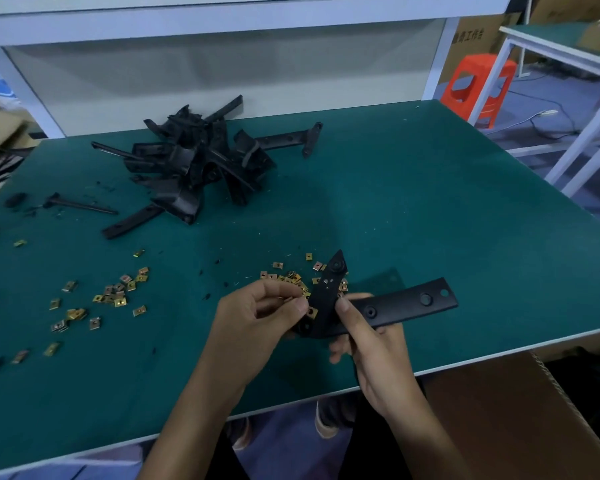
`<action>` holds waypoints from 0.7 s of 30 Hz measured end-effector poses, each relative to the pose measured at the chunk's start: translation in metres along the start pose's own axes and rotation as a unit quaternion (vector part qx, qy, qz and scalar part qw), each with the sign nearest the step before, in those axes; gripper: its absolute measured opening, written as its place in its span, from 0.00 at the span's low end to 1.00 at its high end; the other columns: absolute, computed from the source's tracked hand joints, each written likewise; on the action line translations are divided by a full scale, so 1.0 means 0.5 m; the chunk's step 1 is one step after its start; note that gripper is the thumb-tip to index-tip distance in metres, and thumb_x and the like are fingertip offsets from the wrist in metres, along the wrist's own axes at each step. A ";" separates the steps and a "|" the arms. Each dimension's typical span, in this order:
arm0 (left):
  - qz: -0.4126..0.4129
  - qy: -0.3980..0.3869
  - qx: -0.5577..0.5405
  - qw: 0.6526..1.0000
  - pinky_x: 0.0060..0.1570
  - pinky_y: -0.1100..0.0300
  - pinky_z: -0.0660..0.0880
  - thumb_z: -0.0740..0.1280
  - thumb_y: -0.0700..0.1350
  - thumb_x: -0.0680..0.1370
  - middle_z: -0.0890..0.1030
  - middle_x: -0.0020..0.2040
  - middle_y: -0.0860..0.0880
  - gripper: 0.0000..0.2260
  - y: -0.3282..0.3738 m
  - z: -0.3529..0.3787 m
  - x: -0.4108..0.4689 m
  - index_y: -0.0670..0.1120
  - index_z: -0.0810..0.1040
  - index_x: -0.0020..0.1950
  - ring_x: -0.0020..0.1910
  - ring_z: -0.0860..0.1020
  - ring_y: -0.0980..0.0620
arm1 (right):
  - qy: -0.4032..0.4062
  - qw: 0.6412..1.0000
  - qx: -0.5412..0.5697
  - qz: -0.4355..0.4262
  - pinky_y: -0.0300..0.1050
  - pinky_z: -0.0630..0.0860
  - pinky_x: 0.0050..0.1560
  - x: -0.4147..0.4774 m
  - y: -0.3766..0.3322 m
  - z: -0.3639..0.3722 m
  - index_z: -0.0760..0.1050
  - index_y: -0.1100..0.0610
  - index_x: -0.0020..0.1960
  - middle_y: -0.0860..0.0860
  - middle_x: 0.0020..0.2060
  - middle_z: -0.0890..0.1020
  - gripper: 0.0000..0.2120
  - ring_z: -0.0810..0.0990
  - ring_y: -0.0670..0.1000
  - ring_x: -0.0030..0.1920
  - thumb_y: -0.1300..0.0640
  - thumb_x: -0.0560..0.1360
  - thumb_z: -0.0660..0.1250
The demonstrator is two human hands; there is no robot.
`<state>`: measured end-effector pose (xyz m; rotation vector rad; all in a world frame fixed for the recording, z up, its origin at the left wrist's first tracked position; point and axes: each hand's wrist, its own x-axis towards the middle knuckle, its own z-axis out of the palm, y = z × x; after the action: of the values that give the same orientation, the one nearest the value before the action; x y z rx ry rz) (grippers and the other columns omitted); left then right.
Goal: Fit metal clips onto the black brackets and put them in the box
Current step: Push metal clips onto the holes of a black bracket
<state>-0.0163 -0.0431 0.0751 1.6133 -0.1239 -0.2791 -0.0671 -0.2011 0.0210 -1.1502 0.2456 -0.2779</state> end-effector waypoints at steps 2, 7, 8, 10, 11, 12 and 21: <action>-0.009 0.014 -0.037 0.999 0.38 0.64 0.79 0.73 0.39 0.76 0.87 0.42 0.46 0.07 -0.003 -0.005 0.002 0.52 0.85 0.45 0.39 0.84 0.54 | -0.007 1.000 0.017 0.005 0.43 0.75 0.24 0.000 -0.003 -0.003 0.82 0.53 0.45 0.57 0.34 0.81 0.16 0.77 0.50 0.25 0.42 0.68 0.79; 0.003 0.008 -0.048 0.999 0.39 0.65 0.78 0.72 0.42 0.78 0.87 0.42 0.46 0.08 -0.004 -0.009 0.010 0.55 0.86 0.49 0.40 0.84 0.54 | -0.014 1.000 0.020 0.013 0.43 0.75 0.24 0.002 -0.004 -0.005 0.82 0.55 0.46 0.57 0.33 0.81 0.20 0.77 0.50 0.25 0.41 0.68 0.80; 0.006 0.003 -0.048 0.999 0.40 0.65 0.78 0.71 0.42 0.78 0.87 0.42 0.47 0.09 -0.003 -0.008 0.012 0.55 0.86 0.50 0.41 0.84 0.54 | -0.015 1.000 0.017 0.013 0.43 0.75 0.24 0.002 -0.003 -0.004 0.82 0.56 0.46 0.57 0.33 0.81 0.17 0.77 0.50 0.25 0.43 0.70 0.79; 0.011 -0.004 -0.044 0.999 0.44 0.64 0.79 0.68 0.41 0.80 0.86 0.44 0.48 0.11 -0.002 -0.008 0.016 0.56 0.86 0.53 0.43 0.84 0.54 | -0.018 1.000 0.019 0.011 0.43 0.75 0.24 0.001 -0.004 -0.004 0.82 0.56 0.45 0.58 0.33 0.81 0.12 0.77 0.50 0.25 0.47 0.72 0.78; 0.013 -0.009 -0.039 0.999 0.46 0.64 0.80 0.67 0.40 0.81 0.87 0.45 0.48 0.12 -0.001 -0.009 0.017 0.56 0.86 0.56 0.44 0.84 0.55 | -0.022 1.000 0.020 0.010 0.42 0.75 0.24 0.000 -0.004 -0.004 0.82 0.55 0.45 0.58 0.33 0.81 0.10 0.77 0.50 0.24 0.48 0.71 0.76; 0.017 -0.014 -0.032 0.999 0.47 0.64 0.80 0.67 0.39 0.81 0.87 0.45 0.48 0.13 0.000 -0.008 0.018 0.55 0.85 0.58 0.45 0.84 0.55 | -0.027 0.999 0.020 0.010 0.42 0.75 0.24 0.000 -0.004 -0.004 0.82 0.54 0.44 0.58 0.33 0.81 0.09 0.77 0.50 0.24 0.49 0.71 0.75; 0.029 -0.017 -0.036 0.999 0.46 0.63 0.79 0.69 0.43 0.81 0.86 0.47 0.49 0.05 0.005 0.002 0.022 0.51 0.82 0.51 0.46 0.83 0.55 | -0.045 0.999 0.013 0.019 0.42 0.74 0.23 -0.002 -0.009 -0.004 0.83 0.52 0.42 0.57 0.32 0.81 0.07 0.77 0.51 0.24 0.49 0.70 0.76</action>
<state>-0.0054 -0.0469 0.0764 1.5313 -0.1832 -0.2632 -0.0692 -0.2042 0.0247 -1.1288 0.1834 -0.1940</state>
